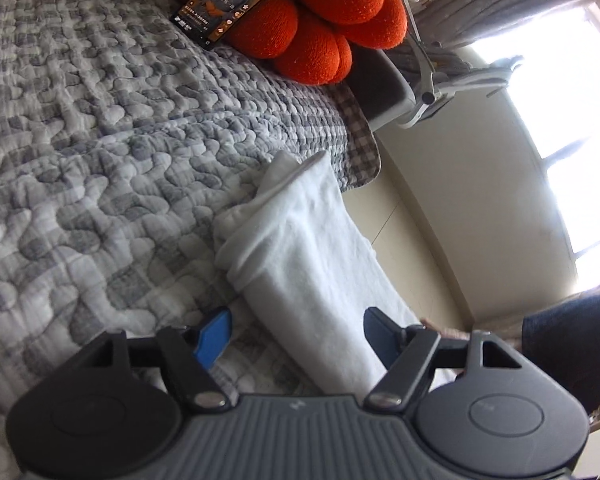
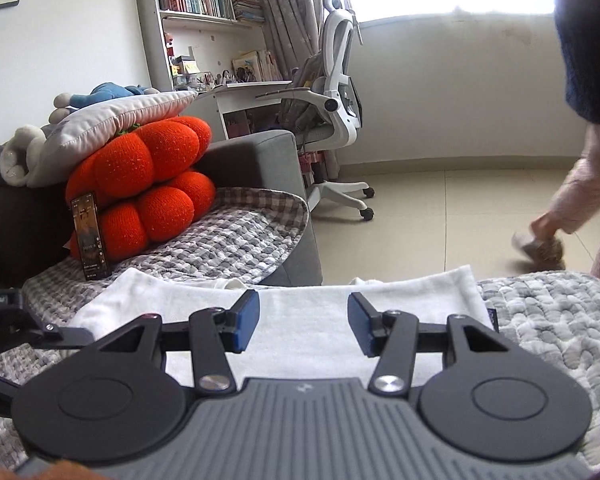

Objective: Fold clothes

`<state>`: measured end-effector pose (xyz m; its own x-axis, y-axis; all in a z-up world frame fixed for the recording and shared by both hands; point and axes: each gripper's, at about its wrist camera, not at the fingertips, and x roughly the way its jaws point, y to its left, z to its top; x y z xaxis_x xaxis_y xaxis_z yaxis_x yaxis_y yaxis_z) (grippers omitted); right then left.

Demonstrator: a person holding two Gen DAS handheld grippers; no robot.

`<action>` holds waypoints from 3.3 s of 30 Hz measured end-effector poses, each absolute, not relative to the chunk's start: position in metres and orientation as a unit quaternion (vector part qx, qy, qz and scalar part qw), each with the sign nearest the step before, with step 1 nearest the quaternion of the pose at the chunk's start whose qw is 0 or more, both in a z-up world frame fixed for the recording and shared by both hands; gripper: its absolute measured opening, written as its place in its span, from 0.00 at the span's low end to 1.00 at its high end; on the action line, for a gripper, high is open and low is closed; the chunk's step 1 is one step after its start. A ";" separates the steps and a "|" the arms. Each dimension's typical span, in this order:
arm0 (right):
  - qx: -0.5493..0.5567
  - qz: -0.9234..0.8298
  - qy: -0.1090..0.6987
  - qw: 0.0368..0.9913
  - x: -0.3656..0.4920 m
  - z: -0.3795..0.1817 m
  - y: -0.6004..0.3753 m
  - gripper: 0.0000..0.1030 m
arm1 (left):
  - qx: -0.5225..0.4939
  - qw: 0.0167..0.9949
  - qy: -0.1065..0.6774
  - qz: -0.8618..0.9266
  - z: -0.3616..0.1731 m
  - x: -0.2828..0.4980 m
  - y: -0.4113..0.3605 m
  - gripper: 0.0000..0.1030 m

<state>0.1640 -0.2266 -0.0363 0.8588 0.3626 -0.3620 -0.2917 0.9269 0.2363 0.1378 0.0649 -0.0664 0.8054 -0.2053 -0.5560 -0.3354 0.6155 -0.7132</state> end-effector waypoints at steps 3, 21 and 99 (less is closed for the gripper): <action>0.092 0.179 0.212 0.956 0.166 -0.038 -0.224 0.51 | -0.422 0.860 0.283 0.046 -0.068 0.141 0.057 0.70; 0.071 0.267 0.281 0.919 0.169 -0.054 -0.191 0.17 | -0.248 0.951 0.162 0.088 -0.045 0.130 0.021 0.14; 0.341 0.151 0.299 0.878 0.177 -0.042 -0.367 0.22 | -0.036 0.925 0.238 -0.294 -0.044 0.175 -0.078 0.17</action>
<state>0.1770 -0.3671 -0.0424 0.7755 0.4688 -0.4230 -0.0603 0.7218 0.6895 0.1745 -0.0782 -0.0441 0.7136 -0.5612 -0.4194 0.5266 0.8245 -0.2073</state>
